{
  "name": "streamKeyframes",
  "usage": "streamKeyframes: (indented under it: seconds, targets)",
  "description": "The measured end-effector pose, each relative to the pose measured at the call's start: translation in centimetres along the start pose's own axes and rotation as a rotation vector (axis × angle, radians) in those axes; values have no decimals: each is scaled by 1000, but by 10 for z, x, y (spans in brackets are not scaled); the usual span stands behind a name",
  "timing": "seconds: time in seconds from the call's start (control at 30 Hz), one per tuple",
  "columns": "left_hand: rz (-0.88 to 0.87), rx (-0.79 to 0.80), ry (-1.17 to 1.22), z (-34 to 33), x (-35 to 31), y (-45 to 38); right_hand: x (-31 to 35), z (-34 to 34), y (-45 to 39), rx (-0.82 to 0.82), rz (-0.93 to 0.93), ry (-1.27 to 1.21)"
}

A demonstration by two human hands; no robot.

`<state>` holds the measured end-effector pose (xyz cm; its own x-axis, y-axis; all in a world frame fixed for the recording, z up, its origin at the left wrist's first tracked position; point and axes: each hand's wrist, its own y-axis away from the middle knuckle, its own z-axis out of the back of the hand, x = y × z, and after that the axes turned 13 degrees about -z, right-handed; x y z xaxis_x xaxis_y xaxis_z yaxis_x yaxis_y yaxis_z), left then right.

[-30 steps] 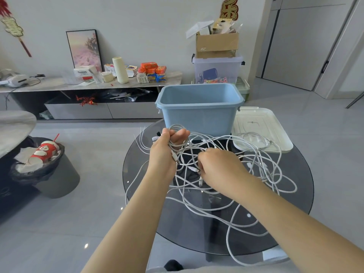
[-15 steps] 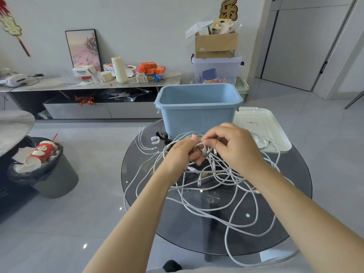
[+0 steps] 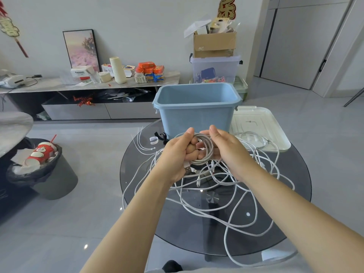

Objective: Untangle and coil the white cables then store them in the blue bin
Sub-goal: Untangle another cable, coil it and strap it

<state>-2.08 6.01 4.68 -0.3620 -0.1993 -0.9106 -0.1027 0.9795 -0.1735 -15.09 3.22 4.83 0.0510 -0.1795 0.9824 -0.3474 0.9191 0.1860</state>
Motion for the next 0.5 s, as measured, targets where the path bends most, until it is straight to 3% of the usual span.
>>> streamKeyframes:
  seconds: [0.1, 0.27, 0.4, 0.5]
  targets:
    - [-82, -59, -163, -2, 3, -1, -3, -1, -4, -85, 39, 80]
    - [-273, -99, -662, -12, 8, 3, -1, -6, -9, -331, 203, 316]
    - [-268, -111, -612, -18, 12, 6, 5, -7, -6, -387, 345, 402]
    - [-96, -37, -433, -13, 8, 6, 8, -1, -5, -373, 442, 532]
